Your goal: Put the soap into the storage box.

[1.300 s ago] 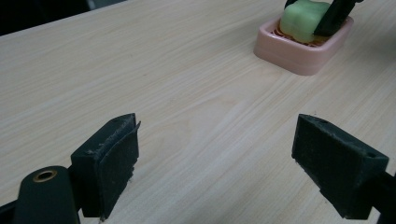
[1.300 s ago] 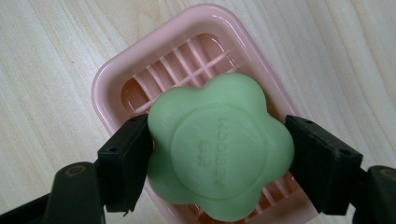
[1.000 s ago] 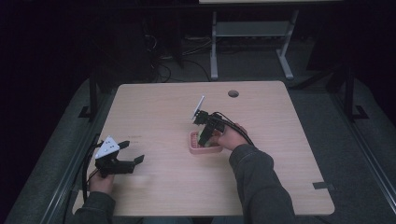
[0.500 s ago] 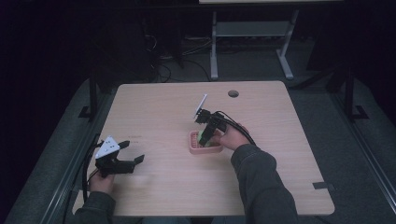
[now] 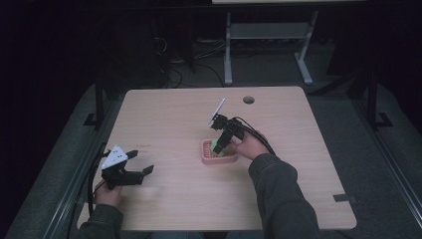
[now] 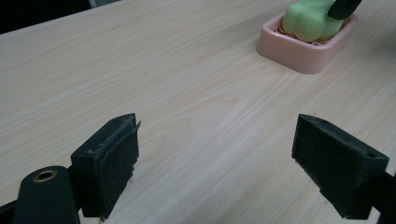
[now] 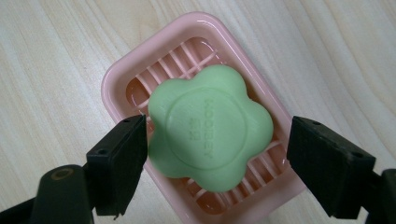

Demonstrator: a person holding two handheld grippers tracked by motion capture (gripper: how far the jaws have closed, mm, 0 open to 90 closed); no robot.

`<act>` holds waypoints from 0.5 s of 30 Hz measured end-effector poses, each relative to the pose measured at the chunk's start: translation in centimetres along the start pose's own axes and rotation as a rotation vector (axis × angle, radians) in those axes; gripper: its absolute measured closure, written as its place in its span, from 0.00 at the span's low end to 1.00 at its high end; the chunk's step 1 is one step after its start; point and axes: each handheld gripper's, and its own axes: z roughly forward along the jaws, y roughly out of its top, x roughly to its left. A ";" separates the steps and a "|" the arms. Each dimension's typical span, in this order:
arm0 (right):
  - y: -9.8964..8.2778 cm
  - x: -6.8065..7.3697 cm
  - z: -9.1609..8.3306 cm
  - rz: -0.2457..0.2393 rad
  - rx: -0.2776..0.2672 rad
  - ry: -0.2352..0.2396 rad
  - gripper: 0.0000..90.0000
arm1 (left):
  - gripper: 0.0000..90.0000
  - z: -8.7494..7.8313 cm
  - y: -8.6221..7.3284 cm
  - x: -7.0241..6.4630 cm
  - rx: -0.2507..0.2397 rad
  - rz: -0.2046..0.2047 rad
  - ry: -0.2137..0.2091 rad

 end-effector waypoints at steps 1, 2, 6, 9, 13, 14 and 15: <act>0.0 0.0 -0.1 0.003 -0.003 -0.001 0.22 | 0.16 0.0 0.0 0.0 -0.001 0.001 -0.001; -0.1 0.0 -0.2 0.000 -0.005 -0.004 0.22 | 0.16 0.0 0.0 -0.1 0.001 0.002 -0.001; -0.3 -0.1 -0.6 -0.001 -0.020 -0.013 0.22 | 0.16 0.0 0.0 -0.1 0.003 0.004 -0.004; -0.5 -0.1 -1.0 0.003 -0.028 -0.019 0.22 | 0.16 0.0 -0.1 -0.1 0.007 0.003 -0.005; -1.0 -0.3 -1.4 0.012 -0.040 -0.026 0.22 | 0.16 0.0 -0.1 -0.1 0.006 0.004 -0.002; -1.1 -0.4 -1.5 0.013 -0.042 -0.024 0.22 | 0.16 0.0 -0.1 -0.1 0.007 0.003 -0.002; -1.1 -0.4 -1.5 0.013 -0.042 -0.024 0.22 | 0.16 0.0 -0.1 -0.1 0.008 0.004 -0.002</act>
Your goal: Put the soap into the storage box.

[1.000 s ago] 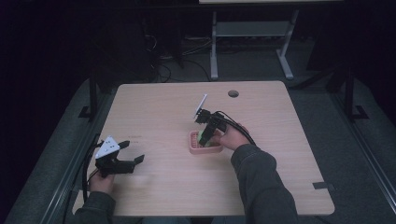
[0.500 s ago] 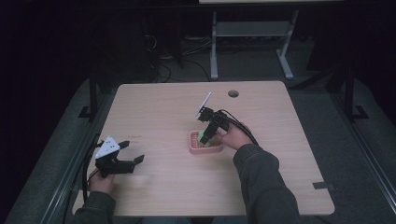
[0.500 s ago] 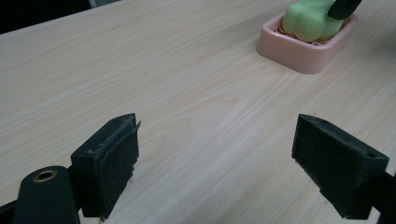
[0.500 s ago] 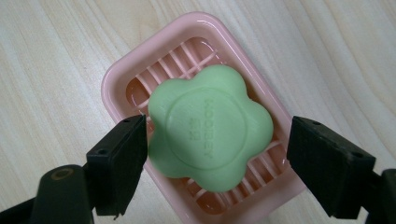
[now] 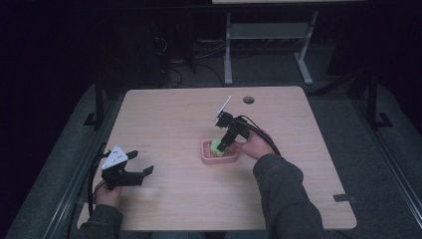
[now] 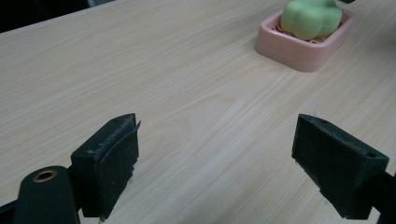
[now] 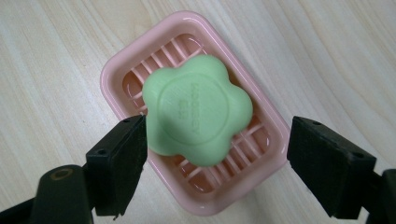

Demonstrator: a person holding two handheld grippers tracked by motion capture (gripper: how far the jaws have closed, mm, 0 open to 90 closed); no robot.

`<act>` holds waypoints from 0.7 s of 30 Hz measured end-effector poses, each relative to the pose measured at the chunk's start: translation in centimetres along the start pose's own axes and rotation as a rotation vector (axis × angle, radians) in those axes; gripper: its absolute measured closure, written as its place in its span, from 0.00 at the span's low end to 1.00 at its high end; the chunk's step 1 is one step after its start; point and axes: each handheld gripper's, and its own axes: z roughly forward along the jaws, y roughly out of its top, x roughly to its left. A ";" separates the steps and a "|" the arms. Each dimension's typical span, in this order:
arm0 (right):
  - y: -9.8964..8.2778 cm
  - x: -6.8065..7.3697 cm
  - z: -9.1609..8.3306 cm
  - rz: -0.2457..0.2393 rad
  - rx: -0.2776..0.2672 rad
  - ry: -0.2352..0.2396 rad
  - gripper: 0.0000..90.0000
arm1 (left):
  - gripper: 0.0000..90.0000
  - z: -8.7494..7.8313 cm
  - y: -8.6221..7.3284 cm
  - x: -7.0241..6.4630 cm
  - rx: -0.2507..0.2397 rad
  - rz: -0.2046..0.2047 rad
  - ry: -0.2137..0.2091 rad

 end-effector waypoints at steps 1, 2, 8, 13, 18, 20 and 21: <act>-0.1 -0.1 -0.1 0.002 -0.002 -0.001 0.22 | 0.16 0.0 0.0 0.0 -0.002 -0.002 0.000; -0.2 -0.1 -0.2 0.004 -0.002 -0.002 0.22 | 0.16 0.0 0.0 0.0 -0.004 -0.001 0.000; -0.8 -0.1 -0.8 0.011 -0.010 -0.008 0.22 | 0.16 0.0 0.0 -0.1 0.001 0.001 -0.002; -1.1 -0.2 -1.2 0.017 -0.021 -0.008 0.22 | 0.16 0.0 0.0 -0.1 -0.003 -0.003 -0.002; -1.3 -0.2 -1.4 0.019 -0.017 -0.006 0.22 | 0.16 0.0 0.0 -0.1 0.003 0.000 -0.003; -1.5 -0.2 -1.5 0.015 -0.017 -0.009 0.22 | 0.16 0.0 0.0 -0.1 0.003 0.000 -0.003; -1.6 -0.2 -1.6 0.016 -0.014 -0.011 0.22 | 0.16 0.0 0.0 -0.1 0.003 0.000 -0.003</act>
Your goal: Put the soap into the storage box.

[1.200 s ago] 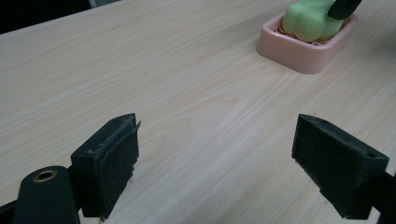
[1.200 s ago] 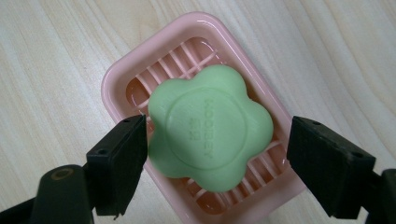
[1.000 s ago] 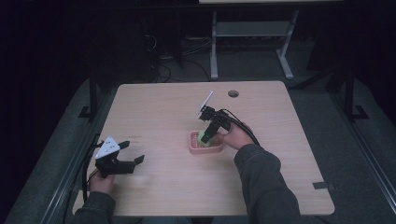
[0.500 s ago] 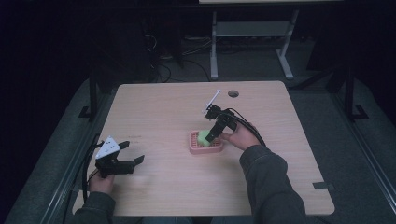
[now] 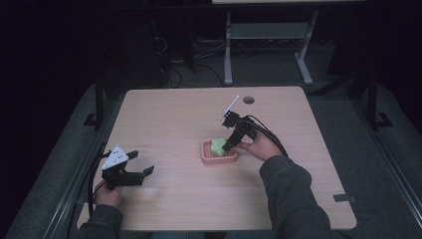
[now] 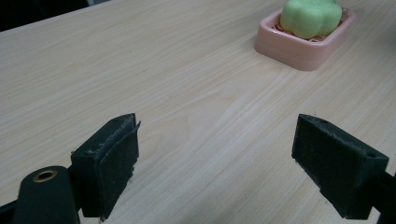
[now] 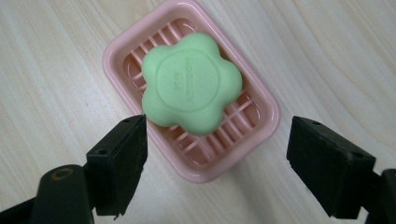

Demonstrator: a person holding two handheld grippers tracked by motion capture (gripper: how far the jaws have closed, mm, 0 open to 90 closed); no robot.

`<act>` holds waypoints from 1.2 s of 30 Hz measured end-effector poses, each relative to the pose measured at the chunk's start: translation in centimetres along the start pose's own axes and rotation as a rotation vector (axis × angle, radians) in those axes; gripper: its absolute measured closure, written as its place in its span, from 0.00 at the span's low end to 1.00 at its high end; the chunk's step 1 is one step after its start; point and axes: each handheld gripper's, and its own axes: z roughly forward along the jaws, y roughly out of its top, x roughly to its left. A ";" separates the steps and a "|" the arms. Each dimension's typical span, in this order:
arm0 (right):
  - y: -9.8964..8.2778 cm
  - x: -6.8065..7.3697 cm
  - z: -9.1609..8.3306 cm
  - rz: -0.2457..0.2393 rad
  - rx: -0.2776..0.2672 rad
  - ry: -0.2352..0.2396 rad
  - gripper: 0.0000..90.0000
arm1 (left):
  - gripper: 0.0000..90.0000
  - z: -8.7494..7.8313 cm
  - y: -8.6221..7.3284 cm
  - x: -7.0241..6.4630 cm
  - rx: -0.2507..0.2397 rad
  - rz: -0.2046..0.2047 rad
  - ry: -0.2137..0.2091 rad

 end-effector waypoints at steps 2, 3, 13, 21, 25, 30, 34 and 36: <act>-0.2 -0.1 -0.2 0.003 -0.001 0.003 0.22 | 0.16 0.0 0.0 0.0 0.000 0.000 0.000; -0.3 -0.1 -0.2 0.003 -0.002 0.004 0.22 | 0.16 0.0 0.0 0.0 0.001 0.002 0.000; -1.5 -0.4 -0.7 0.027 -0.013 0.008 0.23 | 0.16 0.1 0.0 0.0 0.001 -0.001 0.000; -2.5 -0.8 -0.8 0.044 -0.012 0.011 0.23 | 0.16 0.1 0.0 0.0 0.002 -0.001 0.001; -2.8 -0.8 -1.2 0.050 -0.014 0.012 0.23 | 0.16 0.1 0.0 0.0 0.002 -0.001 0.000; -3.2 -0.7 -1.5 0.046 -0.027 0.012 0.23 | 0.16 0.1 0.0 0.0 0.006 0.002 0.001; -3.8 -0.9 -1.5 0.058 -0.027 0.019 0.23 | 0.16 0.2 -0.1 0.0 0.005 -0.001 0.000; -4.2 -1.0 -1.4 0.062 -0.027 0.018 0.23 | 0.16 0.1 -0.1 0.0 0.008 0.000 0.000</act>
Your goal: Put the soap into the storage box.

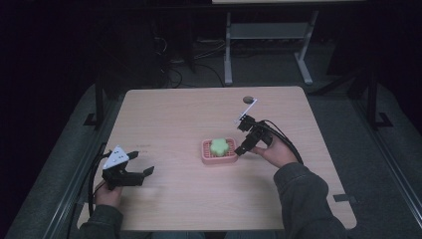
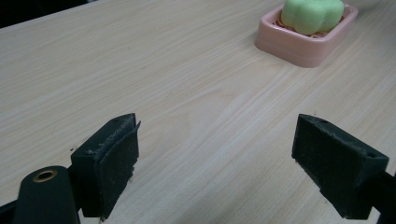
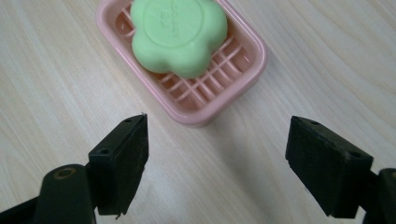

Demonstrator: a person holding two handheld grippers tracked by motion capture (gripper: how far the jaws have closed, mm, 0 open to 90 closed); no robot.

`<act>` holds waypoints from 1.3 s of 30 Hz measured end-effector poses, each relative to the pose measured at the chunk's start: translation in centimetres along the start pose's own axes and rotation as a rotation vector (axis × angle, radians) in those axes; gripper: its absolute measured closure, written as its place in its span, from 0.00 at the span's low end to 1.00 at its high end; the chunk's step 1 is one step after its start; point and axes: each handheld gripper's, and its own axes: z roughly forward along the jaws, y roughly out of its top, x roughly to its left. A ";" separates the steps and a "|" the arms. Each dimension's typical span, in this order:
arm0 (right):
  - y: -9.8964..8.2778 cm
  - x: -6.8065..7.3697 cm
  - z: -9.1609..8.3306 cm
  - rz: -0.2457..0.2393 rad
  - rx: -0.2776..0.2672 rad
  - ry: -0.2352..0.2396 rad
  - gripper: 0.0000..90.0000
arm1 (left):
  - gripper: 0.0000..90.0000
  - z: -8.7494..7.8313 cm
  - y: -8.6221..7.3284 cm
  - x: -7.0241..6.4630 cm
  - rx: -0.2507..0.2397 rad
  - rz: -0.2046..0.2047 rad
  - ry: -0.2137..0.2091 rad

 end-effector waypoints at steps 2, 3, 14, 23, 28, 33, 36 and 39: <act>-0.3 -0.1 0.0 0.007 -0.003 0.004 0.23 | 0.16 0.0 0.0 0.0 -0.002 -0.001 0.000; -0.5 -0.2 0.0 0.008 -0.003 0.004 0.23 | 0.16 0.0 0.0 0.0 -0.001 -0.001 0.000; -1.8 -0.3 -0.6 0.024 -0.014 0.008 0.23 | 0.16 0.0 0.0 0.0 0.003 0.001 -0.002; -3.0 -0.5 -0.5 0.040 -0.005 0.009 0.24 | 0.16 0.0 0.0 0.0 0.000 0.005 -0.001; -3.6 -0.5 -0.7 0.043 -0.016 0.008 0.24 | 0.16 0.0 0.0 0.0 0.002 0.006 -0.002; -4.6 -0.8 -0.6 0.060 -0.019 0.011 0.24 | 0.16 0.0 0.0 0.0 0.007 0.008 -0.002; -5.1 -0.9 -0.6 0.068 -0.002 0.008 0.23 | 0.16 0.0 0.0 0.0 0.007 0.005 -0.002; -5.6 -1.0 -0.7 0.075 -0.016 0.012 0.24 | 0.16 0.0 0.0 -0.1 0.014 0.010 -0.002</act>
